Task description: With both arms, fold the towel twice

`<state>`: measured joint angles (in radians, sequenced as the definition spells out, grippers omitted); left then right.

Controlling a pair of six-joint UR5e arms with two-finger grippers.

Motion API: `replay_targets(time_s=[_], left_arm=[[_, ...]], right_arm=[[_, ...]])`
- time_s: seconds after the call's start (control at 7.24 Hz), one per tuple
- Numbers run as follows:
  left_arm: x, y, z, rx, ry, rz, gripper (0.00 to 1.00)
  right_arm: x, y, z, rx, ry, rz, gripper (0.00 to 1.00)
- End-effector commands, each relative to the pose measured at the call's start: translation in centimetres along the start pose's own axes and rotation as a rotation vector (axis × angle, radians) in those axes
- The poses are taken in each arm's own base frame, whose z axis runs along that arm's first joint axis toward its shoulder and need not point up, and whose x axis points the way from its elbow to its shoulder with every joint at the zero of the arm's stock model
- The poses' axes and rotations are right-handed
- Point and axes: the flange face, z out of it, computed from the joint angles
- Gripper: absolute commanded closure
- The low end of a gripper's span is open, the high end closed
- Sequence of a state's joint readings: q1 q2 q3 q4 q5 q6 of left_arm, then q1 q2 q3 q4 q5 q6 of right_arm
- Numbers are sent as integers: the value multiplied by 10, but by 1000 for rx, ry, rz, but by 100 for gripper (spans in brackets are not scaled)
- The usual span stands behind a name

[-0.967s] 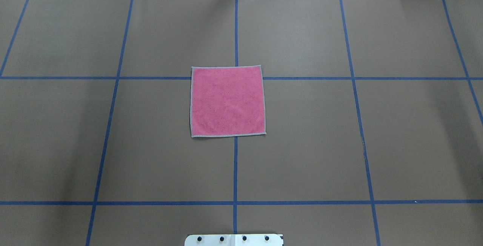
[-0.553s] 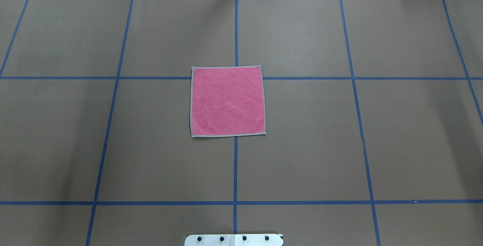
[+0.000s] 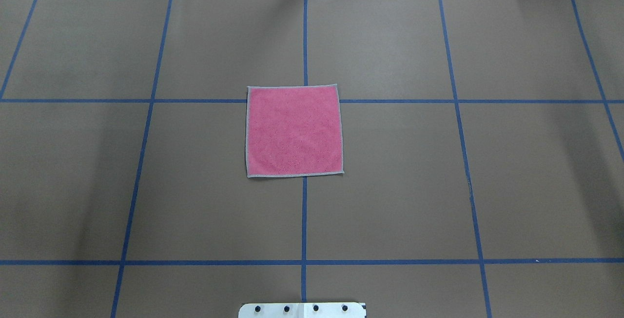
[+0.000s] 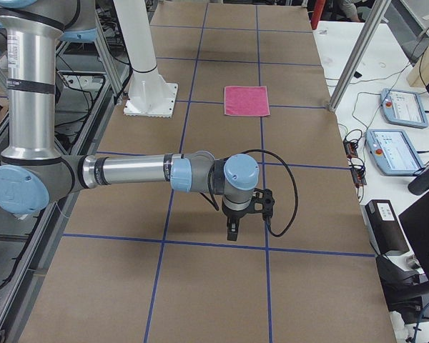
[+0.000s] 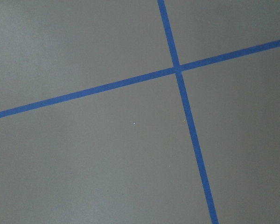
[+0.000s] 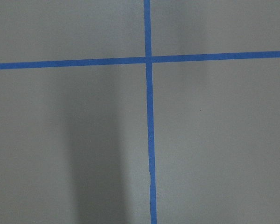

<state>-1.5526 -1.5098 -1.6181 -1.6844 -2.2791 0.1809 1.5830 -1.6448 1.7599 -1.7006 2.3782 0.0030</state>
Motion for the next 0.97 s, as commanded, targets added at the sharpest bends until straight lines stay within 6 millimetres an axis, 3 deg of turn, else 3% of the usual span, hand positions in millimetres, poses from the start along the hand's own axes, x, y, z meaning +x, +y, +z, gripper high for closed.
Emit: replay_targets(time_s=[0.0,0.14,0.28,0.41,0.55,0.83], left_arm=[[11,-32,-18,44,-4,-30,0],[26,-66,-40,93,5,-127,0],[48,-88,-49,112,77,-206,0],[71,-104,-46,95,153,-280,0],[107,-120,-38,79,178,-351,0],[179,-134,-18,107,249,-393,0]], right_arm=[[-29,-33,-17,36,6,-62,0],[-44,-50,-24,47,1,-84,0],[-49,-56,-19,42,-2,-96,0],[-60,-57,-15,46,-27,-124,0],[-83,-57,-10,25,-115,-59,0],[-185,-102,-15,27,-113,173,0]])
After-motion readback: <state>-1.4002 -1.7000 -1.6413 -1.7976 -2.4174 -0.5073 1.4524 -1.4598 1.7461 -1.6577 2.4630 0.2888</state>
